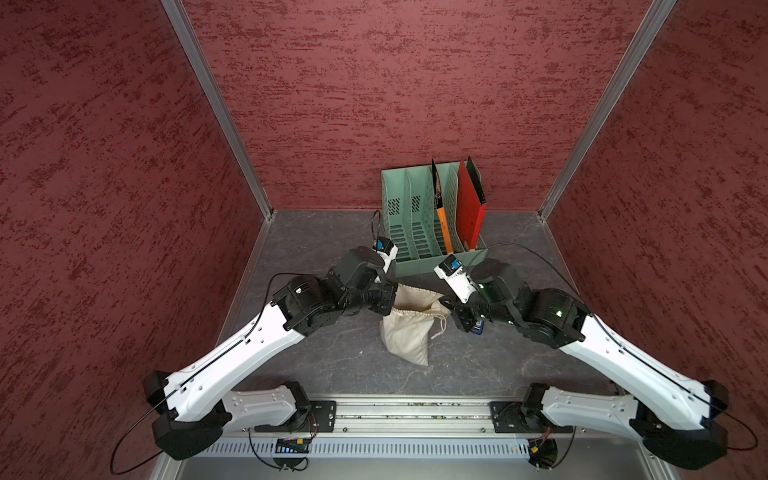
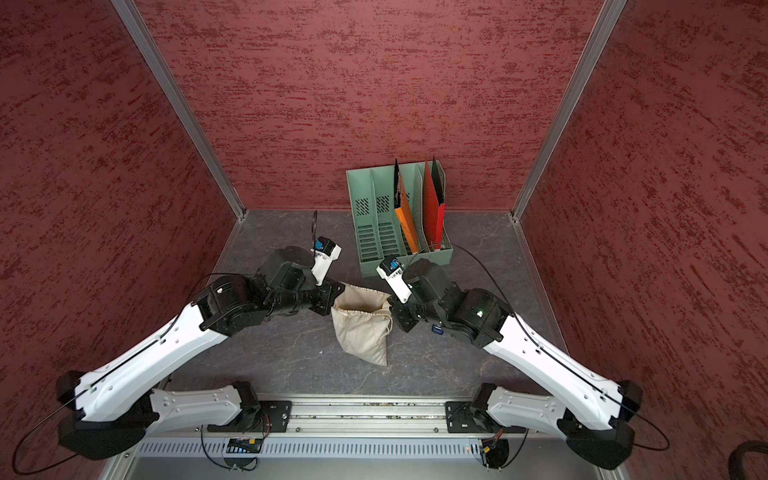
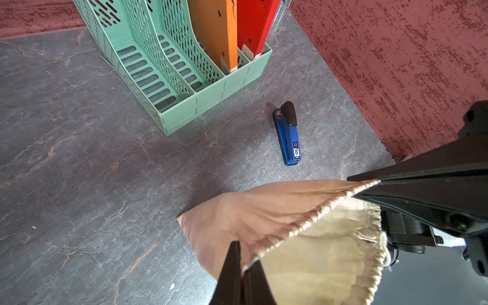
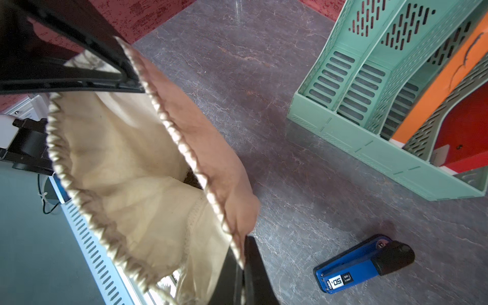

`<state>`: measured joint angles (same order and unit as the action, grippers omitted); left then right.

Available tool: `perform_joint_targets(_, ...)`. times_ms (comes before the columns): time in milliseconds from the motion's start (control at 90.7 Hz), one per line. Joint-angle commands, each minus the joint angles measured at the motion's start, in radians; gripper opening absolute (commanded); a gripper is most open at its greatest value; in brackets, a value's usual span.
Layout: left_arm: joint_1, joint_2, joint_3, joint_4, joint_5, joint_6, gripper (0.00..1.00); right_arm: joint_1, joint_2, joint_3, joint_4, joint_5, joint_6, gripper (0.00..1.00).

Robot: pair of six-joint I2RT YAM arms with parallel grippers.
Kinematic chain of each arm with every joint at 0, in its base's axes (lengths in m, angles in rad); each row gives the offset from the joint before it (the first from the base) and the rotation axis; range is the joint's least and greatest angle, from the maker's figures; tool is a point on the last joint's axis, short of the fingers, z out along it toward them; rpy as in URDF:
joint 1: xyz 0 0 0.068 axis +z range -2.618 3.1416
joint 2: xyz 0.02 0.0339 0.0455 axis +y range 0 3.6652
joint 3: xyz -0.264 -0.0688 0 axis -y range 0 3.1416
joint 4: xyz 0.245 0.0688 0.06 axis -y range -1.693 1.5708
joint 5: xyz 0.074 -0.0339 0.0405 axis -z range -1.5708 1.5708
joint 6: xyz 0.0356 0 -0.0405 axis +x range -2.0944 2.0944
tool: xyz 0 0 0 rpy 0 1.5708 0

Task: Close the soil bag
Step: Adjust the soil bag at the center of the board.

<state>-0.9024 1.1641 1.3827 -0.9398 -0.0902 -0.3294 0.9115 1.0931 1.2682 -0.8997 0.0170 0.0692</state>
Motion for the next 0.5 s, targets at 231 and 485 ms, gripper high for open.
perform_joint_targets(231, 0.088, -0.032, 0.023, -0.021, 0.120, 0.325, 0.56, -0.010, 0.053, 0.063, 0.089, -0.101, -0.030, 0.00)
perform_joint_targets(485, 0.308, 0.017, 0.104, -0.133, 0.441, 0.476, 0.66, -0.010, 0.086, 0.104, 0.077, -0.107, -0.046, 0.00)
